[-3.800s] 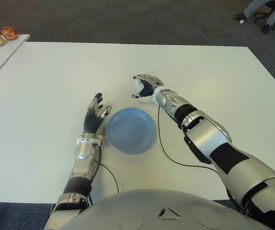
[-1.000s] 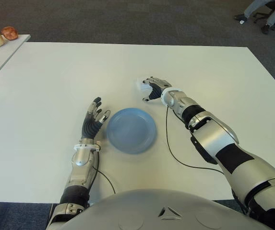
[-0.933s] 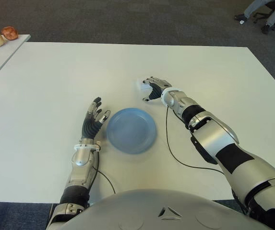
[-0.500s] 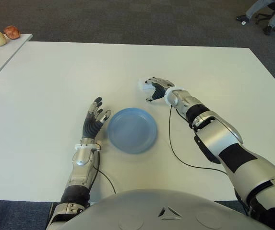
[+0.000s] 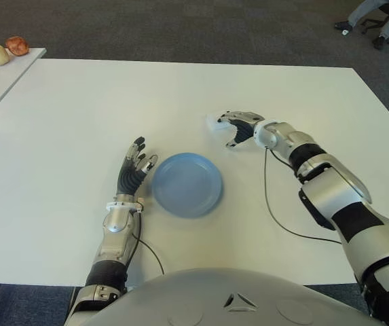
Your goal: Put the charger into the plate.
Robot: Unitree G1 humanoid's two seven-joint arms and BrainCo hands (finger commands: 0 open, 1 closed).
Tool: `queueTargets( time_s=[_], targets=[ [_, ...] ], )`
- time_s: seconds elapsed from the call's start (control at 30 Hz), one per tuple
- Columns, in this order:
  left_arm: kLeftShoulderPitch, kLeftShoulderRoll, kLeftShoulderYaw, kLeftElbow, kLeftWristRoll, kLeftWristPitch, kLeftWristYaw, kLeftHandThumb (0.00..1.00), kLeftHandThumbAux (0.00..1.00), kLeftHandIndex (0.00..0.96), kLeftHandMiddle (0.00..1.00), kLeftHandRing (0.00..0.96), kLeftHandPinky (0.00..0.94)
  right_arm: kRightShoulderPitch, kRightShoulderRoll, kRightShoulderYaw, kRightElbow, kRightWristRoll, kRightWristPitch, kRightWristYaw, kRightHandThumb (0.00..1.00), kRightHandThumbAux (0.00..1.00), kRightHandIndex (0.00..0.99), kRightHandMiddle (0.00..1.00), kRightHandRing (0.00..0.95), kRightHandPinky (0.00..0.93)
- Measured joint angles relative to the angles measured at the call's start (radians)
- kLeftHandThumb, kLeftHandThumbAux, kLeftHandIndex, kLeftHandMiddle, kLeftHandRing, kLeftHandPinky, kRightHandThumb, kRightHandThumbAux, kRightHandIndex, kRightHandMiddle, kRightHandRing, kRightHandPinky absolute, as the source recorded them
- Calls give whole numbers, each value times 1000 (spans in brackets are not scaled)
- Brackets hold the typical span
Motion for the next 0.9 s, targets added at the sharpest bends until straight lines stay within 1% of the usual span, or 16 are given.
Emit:
queueTargets(
  time_s=[0.13, 0.3, 0.4, 0.5, 0.63, 0.73, 0.9],
  targets=[
    [-14, 0, 2, 14, -1, 0, 0, 0, 528, 34, 89, 86, 99, 10, -81, 1, -39, 0, -84, 36, 0, 675, 0, 0, 0, 0],
    [-36, 0, 6, 38, -4, 0, 0, 0, 528, 34, 95, 93, 108, 45, -167, -4, -93, 7, -182, 40, 0, 640, 0, 0, 0, 0],
    [-51, 0, 9, 55, -6, -1, 0, 0, 528, 34, 96, 94, 109, 88, -229, -14, -157, 13, -250, 36, 0, 625, 0, 0, 0, 0],
    [-67, 1, 12, 73, -9, -3, 0, 0, 524, 34, 95, 92, 98, 147, -291, -40, -252, 26, -304, 36, 0, 619, 0, 6, 0, 0],
    [-77, 3, 20, 89, -16, -7, 0, 0, 523, 37, 96, 93, 103, 227, -358, -91, -377, 62, -342, 44, 0, 629, 0, 16, 0, 0],
    [-89, 4, 28, 105, -17, -7, -1, 0, 528, 38, 98, 95, 108, 279, -400, -136, -459, 92, -344, 56, 0, 644, 0, 22, 0, 0],
    [-109, 7, 36, 132, -25, -9, -13, 0, 535, 42, 98, 94, 101, 344, -446, -200, -549, 124, -343, 68, 0, 668, 0, 33, 0, 0]
  ],
)
